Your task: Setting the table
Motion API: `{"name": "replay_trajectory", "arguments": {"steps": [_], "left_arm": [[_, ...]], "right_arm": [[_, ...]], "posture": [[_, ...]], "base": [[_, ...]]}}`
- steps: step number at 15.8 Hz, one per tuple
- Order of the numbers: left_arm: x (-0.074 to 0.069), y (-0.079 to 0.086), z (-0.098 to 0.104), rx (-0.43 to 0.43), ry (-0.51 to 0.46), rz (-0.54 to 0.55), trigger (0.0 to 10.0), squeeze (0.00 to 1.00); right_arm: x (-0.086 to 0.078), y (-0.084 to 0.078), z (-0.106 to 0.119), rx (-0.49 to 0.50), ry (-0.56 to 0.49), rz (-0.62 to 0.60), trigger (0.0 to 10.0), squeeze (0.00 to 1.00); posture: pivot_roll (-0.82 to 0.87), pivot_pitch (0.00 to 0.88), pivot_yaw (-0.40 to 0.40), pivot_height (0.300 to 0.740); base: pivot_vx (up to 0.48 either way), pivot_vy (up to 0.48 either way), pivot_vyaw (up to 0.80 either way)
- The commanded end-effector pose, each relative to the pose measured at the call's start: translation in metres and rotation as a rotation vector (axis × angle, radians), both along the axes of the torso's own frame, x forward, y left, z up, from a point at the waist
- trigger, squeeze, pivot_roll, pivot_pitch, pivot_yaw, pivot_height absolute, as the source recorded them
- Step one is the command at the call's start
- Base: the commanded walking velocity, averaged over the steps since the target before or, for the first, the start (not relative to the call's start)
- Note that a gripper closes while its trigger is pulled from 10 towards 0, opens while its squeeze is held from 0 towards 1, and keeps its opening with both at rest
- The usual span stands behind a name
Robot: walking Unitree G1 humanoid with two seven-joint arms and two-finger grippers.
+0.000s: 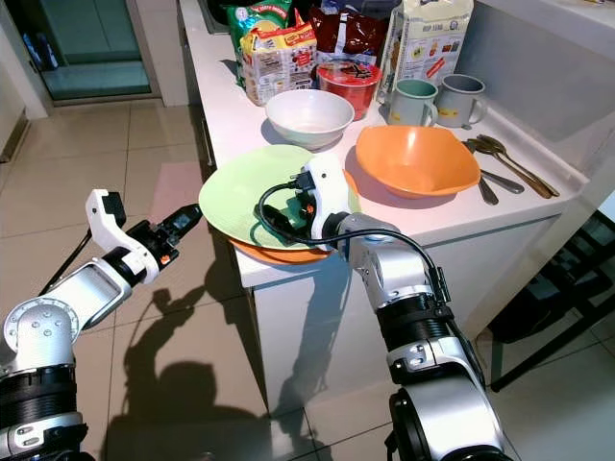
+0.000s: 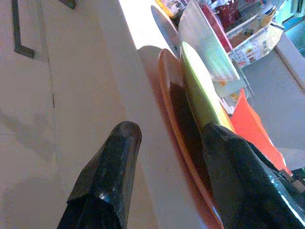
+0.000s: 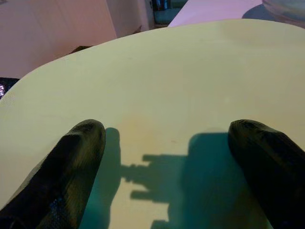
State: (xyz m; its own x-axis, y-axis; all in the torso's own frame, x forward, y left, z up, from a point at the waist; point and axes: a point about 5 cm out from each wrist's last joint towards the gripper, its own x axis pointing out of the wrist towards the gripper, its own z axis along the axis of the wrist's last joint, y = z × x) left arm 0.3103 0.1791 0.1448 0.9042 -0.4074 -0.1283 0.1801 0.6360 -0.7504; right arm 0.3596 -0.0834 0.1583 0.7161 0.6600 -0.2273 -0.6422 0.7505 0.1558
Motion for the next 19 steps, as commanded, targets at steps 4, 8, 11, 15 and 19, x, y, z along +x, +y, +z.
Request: {"name": "replay_trajectory", "arguments": {"steps": [4, 8, 11, 15, 19], "left_arm": [[0.003, -0.001, 0.009, -0.053, -0.029, 0.008, 10.0, 0.00], [0.000, -0.004, 0.003, 0.008, -0.017, -0.019, 10.0, 1.00], [-0.001, -0.005, 0.001, 0.041, -0.014, -0.023, 10.0, 0.93], [-0.001, 0.004, -0.003, 0.024, -0.001, 0.008, 10.0, 0.00], [-0.005, 0.015, -0.010, 0.053, 0.012, 0.032, 10.0, 0.00]], "right_arm": [[0.000, 0.001, 0.004, -0.005, -0.005, 0.011, 10.0, 0.00], [0.000, 0.001, 0.004, -0.006, -0.006, 0.010, 10.0, 0.00], [0.000, 0.001, 0.005, -0.006, -0.007, 0.010, 10.0, 0.00], [0.001, 0.001, 0.005, -0.004, -0.009, 0.010, 10.0, 0.00], [0.001, 0.002, 0.006, -0.004, -0.009, 0.013, 10.0, 0.00]], "posture": [[0.02, 0.000, -0.012, 0.740], [0.02, 0.000, -0.012, 0.740], [0.02, 0.000, -0.012, 0.740], [0.02, 0.000, -0.013, 0.740], [0.02, 0.000, -0.015, 0.740]], "base": [[0.000, 0.000, 0.00], [0.000, 0.000, 0.00], [0.000, 0.000, 0.00], [0.000, 0.000, 0.00], [0.000, 0.000, 0.00]]}}
